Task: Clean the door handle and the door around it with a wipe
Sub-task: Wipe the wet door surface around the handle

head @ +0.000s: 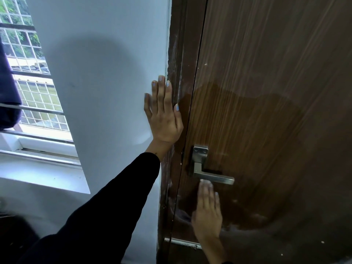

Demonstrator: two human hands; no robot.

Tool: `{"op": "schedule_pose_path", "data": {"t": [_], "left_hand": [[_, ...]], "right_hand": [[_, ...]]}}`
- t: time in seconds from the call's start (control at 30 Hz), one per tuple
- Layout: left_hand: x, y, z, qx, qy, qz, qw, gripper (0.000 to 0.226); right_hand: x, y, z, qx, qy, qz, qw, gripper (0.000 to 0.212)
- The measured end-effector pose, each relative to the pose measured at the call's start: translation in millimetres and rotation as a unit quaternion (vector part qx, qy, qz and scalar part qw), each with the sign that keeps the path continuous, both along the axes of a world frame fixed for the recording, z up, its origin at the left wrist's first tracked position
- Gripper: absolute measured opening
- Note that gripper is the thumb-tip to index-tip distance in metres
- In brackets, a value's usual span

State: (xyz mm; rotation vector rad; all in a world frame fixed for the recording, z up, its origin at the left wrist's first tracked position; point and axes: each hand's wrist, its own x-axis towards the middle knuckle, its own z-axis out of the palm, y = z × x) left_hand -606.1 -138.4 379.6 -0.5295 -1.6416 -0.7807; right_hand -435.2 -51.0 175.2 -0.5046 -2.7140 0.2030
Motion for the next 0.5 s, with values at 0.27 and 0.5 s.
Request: {"op": "schedule_pose_path", "data": {"t": [0.27,0.5], "left_hand": [[2.1,0.4,1.5,0.0,-0.008,0.003,1.0,0.057],[0.7,0.1,1.0,-0.001,-0.006,0.005,1.0,0.057]], "right_hand": [[16.0,14.5,-17.5,-0.323,0.111,-0.14,0.929,0.119],[-5.8,-7.7,-13.7,-0.461,0.176,-0.126,0.861,0.105]]}}
